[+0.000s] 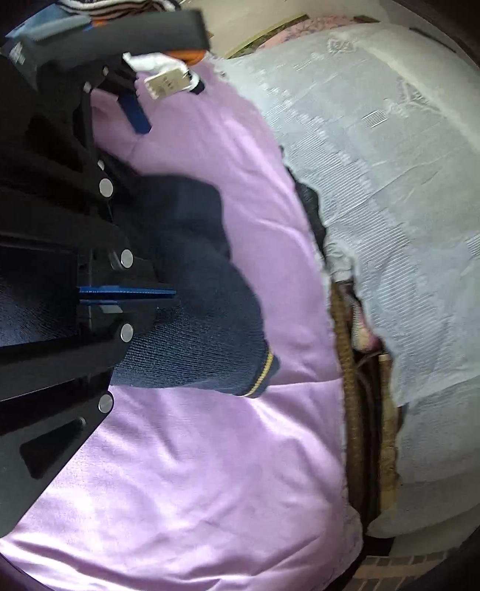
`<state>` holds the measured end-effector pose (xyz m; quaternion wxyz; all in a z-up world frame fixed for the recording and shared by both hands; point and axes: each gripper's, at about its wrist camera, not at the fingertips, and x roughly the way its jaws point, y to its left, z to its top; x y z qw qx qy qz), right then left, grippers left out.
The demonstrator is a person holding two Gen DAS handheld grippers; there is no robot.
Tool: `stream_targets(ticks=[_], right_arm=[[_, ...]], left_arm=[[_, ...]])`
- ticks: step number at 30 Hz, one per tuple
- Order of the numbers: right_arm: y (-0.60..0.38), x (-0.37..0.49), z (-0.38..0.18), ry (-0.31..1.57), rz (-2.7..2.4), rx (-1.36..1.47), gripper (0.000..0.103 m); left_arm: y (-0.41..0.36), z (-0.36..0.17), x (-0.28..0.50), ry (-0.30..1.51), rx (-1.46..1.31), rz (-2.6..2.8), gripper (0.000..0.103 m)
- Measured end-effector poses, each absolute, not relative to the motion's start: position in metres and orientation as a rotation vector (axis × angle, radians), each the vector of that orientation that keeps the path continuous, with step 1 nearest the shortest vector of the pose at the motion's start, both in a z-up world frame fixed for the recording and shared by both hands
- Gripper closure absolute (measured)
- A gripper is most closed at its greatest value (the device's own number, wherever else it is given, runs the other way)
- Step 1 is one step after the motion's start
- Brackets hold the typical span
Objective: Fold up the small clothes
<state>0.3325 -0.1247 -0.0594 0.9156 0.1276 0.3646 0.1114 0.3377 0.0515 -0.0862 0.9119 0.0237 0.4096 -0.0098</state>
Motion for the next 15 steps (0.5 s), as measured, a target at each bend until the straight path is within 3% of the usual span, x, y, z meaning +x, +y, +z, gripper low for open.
stream_targets(ticks=[11, 15], right_arm=[[-0.131, 0.270, -0.030, 0.625, 0.255, 0.204, 0.099], [-0.129, 0.244, -0.045, 0.680, 0.264, 0.154, 0.099]], left_arm=[[0.083, -0.081, 0.339, 0.871, -0.162, -0.073, 0.004], [0.079, -0.086, 0.341, 0.890, -0.112, -0.051, 0.004]])
